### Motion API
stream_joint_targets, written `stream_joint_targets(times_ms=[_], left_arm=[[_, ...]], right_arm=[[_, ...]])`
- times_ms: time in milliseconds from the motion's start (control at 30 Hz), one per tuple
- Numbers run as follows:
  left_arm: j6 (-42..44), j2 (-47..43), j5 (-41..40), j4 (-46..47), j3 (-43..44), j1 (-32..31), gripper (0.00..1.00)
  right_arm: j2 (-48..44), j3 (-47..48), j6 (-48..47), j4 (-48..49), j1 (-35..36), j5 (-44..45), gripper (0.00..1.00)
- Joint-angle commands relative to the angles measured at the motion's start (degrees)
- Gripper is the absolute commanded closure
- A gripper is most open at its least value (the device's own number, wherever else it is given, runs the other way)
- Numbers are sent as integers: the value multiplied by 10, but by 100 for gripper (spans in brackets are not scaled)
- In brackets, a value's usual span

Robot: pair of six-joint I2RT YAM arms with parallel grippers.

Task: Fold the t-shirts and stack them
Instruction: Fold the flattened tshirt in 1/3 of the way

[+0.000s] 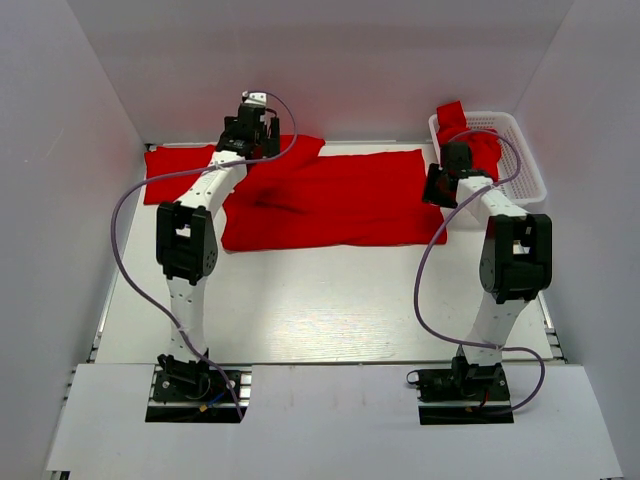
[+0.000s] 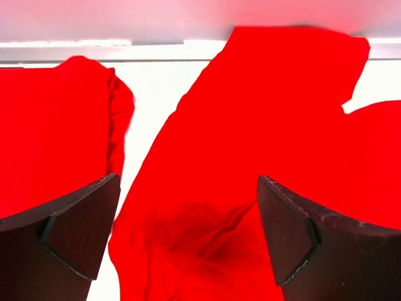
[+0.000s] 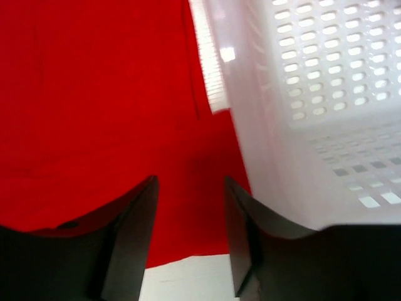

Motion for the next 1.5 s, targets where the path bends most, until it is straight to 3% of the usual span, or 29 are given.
stream_joint_targets(times_ms=[0,33,200,400,800,1000,1200,1467], left_arm=[[-3,-33,5,-50,7,2,0],[-8,-52,5,-51,-12,2,0],[-54,-122,5,-116,-80,2,0],[-126,-210,64,-116,-264,-9,0],[-178,-193,167,-75,-405,-2,0],[-209,-188,151,-96,-468,-2,0],[-266,-259,151,-131,-579,-2,0],[-340,-415,181,-251,-719,-14,0]], right_arm=[[-18,15,-17,1,5,-29,47],[-23,11,-21,3,9,-30,10],[-50,5,-36,3,26,-33,10],[-86,-60,-16,10,48,-46,10],[-19,-94,-11,24,64,-84,10],[1,-143,18,29,62,-110,10],[-62,-254,61,29,64,-115,10],[-272,-452,110,-15,73,-109,10]])
